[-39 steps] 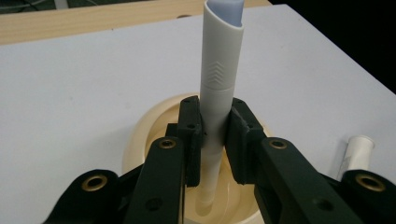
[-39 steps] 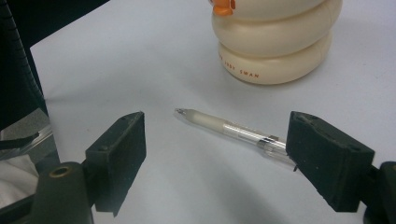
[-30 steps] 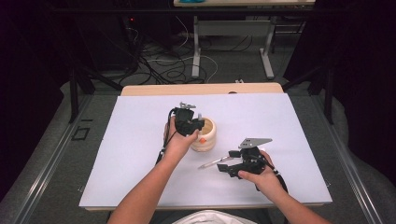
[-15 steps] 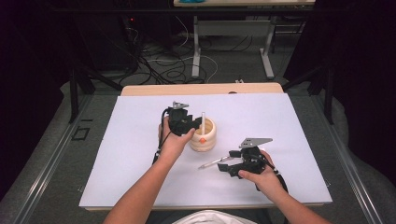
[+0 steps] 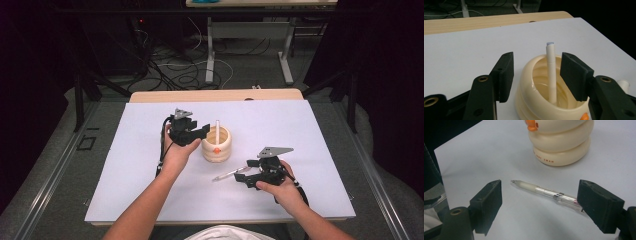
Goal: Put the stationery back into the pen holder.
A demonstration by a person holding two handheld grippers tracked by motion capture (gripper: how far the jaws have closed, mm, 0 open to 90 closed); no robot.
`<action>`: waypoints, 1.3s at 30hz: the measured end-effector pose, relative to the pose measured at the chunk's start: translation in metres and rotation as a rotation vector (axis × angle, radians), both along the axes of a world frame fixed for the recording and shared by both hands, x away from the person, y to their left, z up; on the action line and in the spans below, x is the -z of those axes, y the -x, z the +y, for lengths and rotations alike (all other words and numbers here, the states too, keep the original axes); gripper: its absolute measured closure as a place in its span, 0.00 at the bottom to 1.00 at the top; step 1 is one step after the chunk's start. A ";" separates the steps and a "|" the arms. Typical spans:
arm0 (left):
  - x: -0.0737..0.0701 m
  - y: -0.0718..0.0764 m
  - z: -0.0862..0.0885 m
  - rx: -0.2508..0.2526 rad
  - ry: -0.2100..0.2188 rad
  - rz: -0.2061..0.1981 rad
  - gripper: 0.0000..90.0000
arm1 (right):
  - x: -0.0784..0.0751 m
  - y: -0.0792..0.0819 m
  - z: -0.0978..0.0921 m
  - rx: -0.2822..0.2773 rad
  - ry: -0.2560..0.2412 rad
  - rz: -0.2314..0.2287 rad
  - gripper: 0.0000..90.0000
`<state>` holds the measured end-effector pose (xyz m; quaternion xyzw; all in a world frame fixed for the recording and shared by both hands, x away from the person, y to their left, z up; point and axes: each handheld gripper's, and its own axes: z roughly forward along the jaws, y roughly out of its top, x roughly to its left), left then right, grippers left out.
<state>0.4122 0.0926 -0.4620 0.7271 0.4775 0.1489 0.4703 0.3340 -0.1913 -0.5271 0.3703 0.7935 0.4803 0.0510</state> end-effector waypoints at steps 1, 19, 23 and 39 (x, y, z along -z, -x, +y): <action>0.000 0.001 0.001 0.009 0.006 0.000 0.48 | 0.000 0.000 0.000 0.003 -0.005 -0.007 0.22; 0.010 0.032 0.027 0.057 -0.020 -0.092 0.33 | -0.001 -0.002 0.002 0.010 0.027 -0.012 0.17; 0.012 0.041 0.032 0.054 0.027 -0.064 0.32 | -0.003 -0.003 0.004 0.005 0.037 -0.031 0.16; 0.032 0.069 0.044 0.078 0.044 -0.050 0.04 | -0.010 0.000 0.017 -0.051 0.160 -0.119 0.01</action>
